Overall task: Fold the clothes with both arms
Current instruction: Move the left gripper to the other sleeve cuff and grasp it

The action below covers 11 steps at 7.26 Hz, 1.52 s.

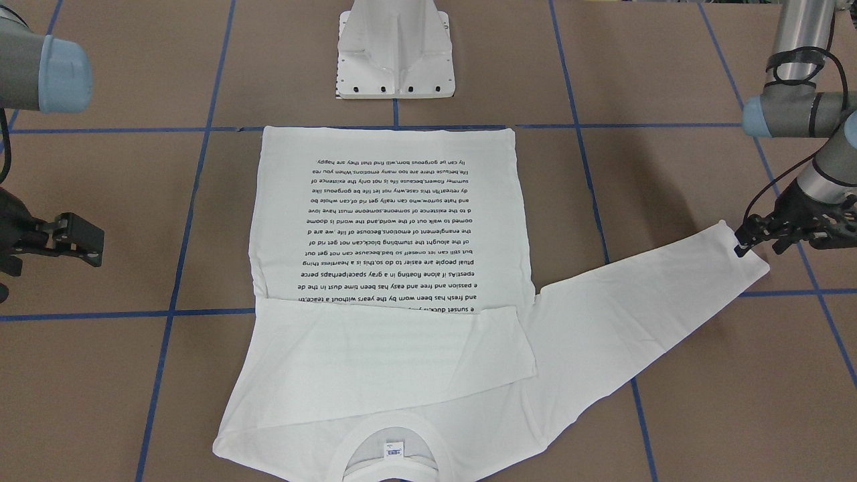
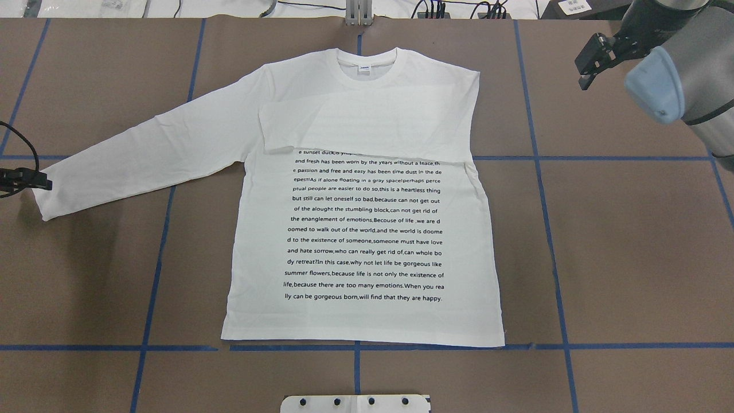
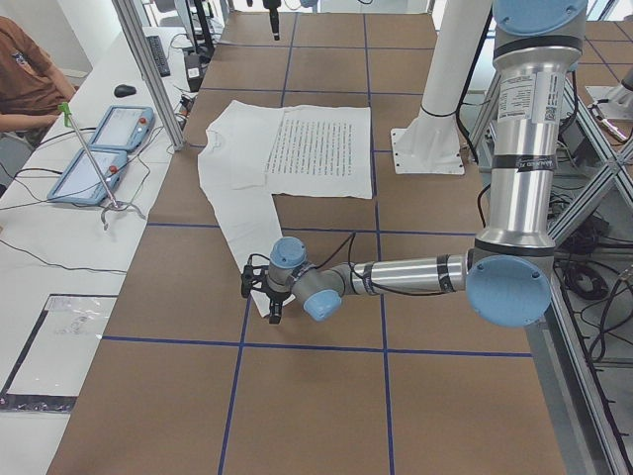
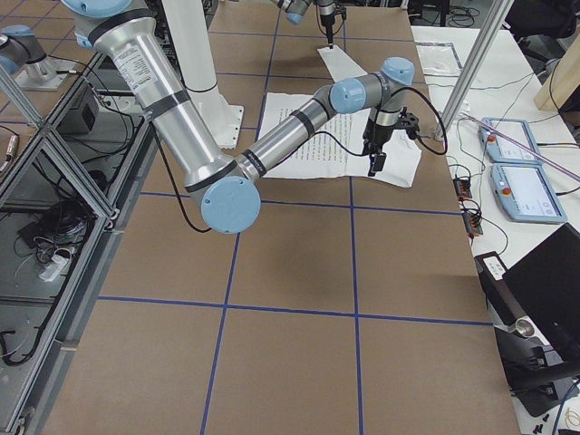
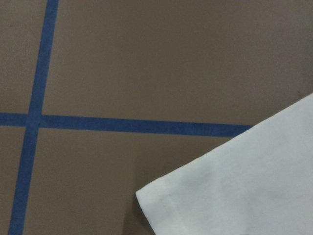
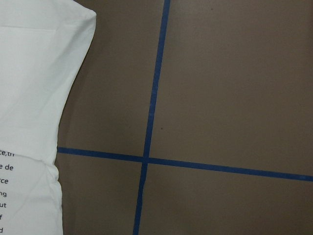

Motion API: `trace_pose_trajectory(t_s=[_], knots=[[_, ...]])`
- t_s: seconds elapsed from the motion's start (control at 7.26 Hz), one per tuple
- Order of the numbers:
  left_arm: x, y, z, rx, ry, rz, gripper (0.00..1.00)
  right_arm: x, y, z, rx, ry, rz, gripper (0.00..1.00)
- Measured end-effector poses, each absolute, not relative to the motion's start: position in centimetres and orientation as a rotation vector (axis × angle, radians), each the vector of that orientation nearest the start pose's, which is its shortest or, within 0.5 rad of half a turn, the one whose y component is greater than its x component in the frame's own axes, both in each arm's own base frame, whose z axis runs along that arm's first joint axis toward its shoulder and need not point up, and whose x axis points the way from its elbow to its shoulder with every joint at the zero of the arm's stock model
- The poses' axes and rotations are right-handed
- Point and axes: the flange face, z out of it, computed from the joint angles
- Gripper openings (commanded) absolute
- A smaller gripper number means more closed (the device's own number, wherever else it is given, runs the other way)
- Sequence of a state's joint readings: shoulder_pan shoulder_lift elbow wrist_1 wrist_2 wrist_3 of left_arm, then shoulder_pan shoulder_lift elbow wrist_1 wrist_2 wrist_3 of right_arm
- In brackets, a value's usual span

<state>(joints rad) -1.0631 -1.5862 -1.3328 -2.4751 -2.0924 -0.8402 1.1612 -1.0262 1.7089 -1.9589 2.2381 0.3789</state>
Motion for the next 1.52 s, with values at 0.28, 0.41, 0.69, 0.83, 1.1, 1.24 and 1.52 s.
trace_pose_trajectory(t_s=[0.28, 0.41, 0.69, 0.83, 1.1, 1.24, 1.52], knots=[[18.10, -49.62, 67.91, 0.207, 0.806, -0.134, 0.86, -19.02, -61.80, 32.39, 0.009, -0.721, -0.127, 1.00], [18.12, -49.63, 67.95, 0.206, 0.806, -0.134, 0.86, -19.01, -61.78, 32.35, 0.010, -0.722, -0.127, 1.00], [18.22, -49.62, 67.96, 0.205, 0.806, -0.132, 0.82, -18.93, -61.62, 32.33, 0.014, -0.722, -0.128, 1.00], [18.31, -49.58, 67.95, 0.205, 0.806, -0.130, 0.77, -18.89, -61.55, 32.32, 0.015, -0.721, -0.129, 1.00], [18.54, -49.50, 67.96, 0.203, 0.806, -0.126, 0.63, -18.87, -61.51, 32.32, 0.016, -0.721, -0.129, 1.00], [18.57, -49.49, 67.96, 0.202, 0.806, -0.125, 0.52, -18.87, -61.50, 32.31, 0.016, -0.722, -0.128, 1.00], [18.60, -49.49, 67.91, 0.202, 0.807, -0.126, 0.26, -18.86, -61.48, 32.27, 0.016, -0.722, -0.128, 1.00]])
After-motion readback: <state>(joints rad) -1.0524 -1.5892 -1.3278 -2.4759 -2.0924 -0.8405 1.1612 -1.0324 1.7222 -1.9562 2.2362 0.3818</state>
